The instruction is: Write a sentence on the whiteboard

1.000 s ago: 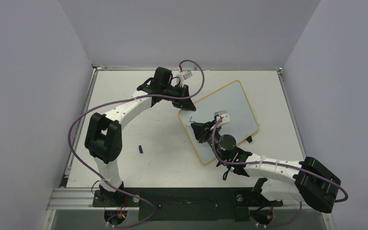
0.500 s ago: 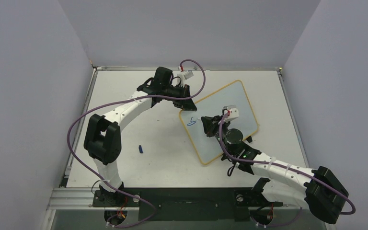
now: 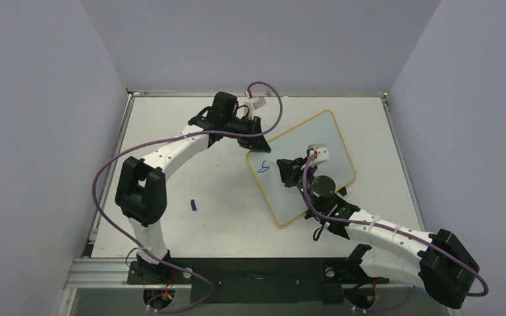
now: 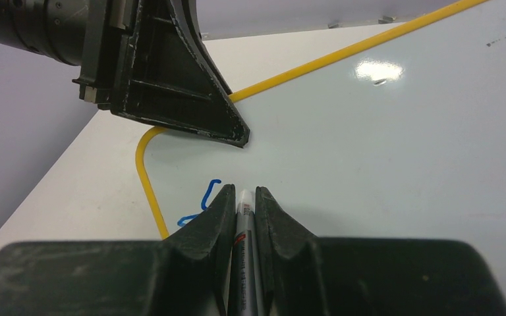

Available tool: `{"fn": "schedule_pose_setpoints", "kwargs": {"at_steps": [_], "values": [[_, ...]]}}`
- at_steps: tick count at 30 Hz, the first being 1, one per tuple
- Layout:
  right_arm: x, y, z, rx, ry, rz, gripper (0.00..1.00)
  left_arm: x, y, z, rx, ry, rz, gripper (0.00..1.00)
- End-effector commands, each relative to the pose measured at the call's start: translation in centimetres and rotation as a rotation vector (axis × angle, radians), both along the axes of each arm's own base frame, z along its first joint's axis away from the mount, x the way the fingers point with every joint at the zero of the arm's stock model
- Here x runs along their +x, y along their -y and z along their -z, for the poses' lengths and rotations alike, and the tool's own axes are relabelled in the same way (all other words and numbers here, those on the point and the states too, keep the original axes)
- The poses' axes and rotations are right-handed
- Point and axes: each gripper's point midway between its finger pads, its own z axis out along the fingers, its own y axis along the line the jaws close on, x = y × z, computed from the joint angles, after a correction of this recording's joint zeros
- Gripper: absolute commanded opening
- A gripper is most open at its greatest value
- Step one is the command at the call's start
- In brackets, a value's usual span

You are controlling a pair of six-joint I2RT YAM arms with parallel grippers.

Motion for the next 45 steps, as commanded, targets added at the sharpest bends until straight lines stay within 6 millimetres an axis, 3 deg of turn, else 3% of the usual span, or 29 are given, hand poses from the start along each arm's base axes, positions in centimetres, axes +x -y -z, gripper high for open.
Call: {"fn": "schedule_pose_setpoints", "kwargs": {"at_steps": [1,8,15,19,29,45], "values": [[0.3,-1.0,-1.4,0.051,0.03,-0.027,0.0,0.5,-0.2,-1.0,0.023,0.101,-0.013,0.0],[0.6,-1.3,-0.9,0.039,0.016,-0.025,0.0,0.5,-0.3,-0.9,0.026,0.101,-0.014,0.0],[1.9,1.5,0.1,0.005,-0.015,0.094,0.0,0.5,-0.3,-0.9,0.026,0.101,-0.014,0.0],[2.5,2.1,0.0,-0.016,-0.015,0.112,0.0,0.5,-0.2,-1.0,0.025,0.103,-0.014,0.0],[1.1,0.9,-5.2,0.082,0.053,0.015,0.0,0.4,-0.1,-0.9,0.025,0.102,-0.01,0.0],[2.5,-0.6,-5.2,0.07,0.035,0.014,0.0,0.2,-0.1,-1.2,0.021,0.105,-0.003,0.0]]}}
